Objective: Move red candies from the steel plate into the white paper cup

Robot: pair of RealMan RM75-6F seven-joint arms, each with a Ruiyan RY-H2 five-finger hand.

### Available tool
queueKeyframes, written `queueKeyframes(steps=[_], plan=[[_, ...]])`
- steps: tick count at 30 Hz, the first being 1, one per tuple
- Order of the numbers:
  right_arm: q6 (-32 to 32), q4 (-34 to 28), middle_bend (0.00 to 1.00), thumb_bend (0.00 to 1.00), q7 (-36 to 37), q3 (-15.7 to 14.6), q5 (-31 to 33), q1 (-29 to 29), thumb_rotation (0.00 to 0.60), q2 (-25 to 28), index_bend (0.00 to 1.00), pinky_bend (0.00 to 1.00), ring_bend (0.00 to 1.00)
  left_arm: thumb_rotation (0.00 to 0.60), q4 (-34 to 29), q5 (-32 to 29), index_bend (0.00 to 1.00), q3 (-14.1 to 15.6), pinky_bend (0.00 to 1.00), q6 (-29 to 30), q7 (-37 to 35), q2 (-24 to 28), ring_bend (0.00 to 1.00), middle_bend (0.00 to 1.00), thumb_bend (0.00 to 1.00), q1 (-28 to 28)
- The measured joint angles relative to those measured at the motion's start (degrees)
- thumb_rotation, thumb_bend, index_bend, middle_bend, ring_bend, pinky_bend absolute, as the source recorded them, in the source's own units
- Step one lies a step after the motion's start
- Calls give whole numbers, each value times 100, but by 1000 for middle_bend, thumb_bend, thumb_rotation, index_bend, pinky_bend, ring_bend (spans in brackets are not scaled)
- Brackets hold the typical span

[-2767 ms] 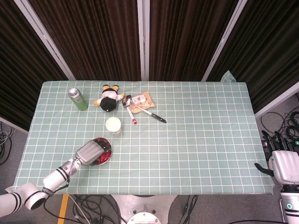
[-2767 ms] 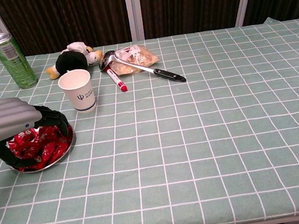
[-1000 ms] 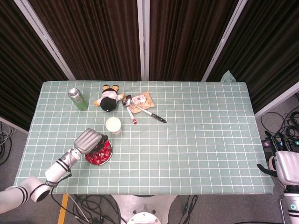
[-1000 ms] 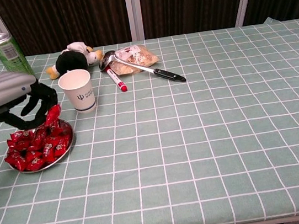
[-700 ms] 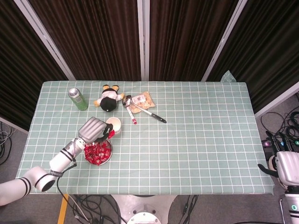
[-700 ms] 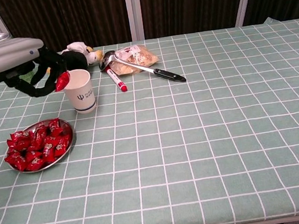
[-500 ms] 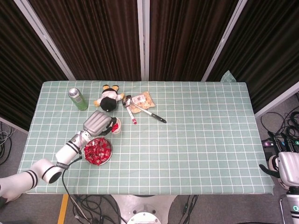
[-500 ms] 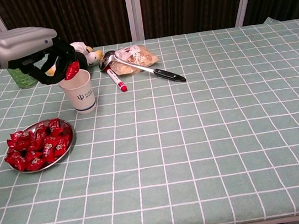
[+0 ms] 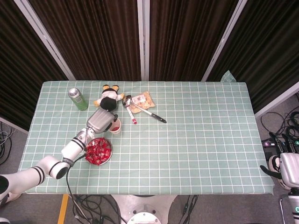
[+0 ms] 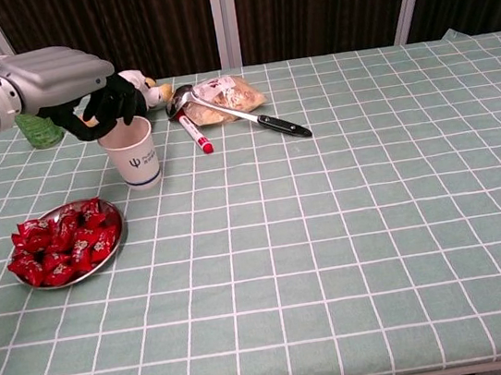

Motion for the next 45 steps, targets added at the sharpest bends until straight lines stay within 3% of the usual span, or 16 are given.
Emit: queueKeyframes(steps=[5, 11, 16, 20, 24, 28, 45], plan=[[5, -1, 232, 19, 20, 0, -27, 10, 600, 3, 56, 171, 41, 600, -274, -151, 341, -13, 834, -35, 82, 134, 465, 460, 508, 7], [26, -2, 233, 19, 32, 17, -43, 15, 600, 15, 56, 173, 41, 600, -788, -149, 334, -10, 709, 533, -28, 447, 430, 449, 467, 315], [16, -8, 233, 19, 28, 5, -95, 33, 600, -6, 56, 173, 41, 600, -1389, 108, 335, 234, 671, 1351, -148, 845, 430, 448, 344, 898], [19, -20, 233, 18, 19, -10, -131, 39, 600, -16, 56, 175, 41, 600, -1712, 373, 349, 610, 632, 1698, -168, 1037, 427, 448, 244, 1304], [11, -66, 233, 18, -19, -18, -158, 50, 600, -8, 56, 177, 41, 600, -1797, 665, 350, 952, 577, 1625, -219, 1046, 375, 423, 192, 1419], [43, -107, 234, 19, -43, -28, -177, 34, 600, 11, 56, 182, 40, 600, -1625, 805, 350, 1098, 523, 1365, -217, 874, 329, 393, 173, 1395], [1, -166, 239, 19, -60, -39, -107, 18, 600, 56, 56, 193, 41, 600, -1026, 524, 408, 1112, 519, 668, 257, 353, 321, 399, 253, 1286]])
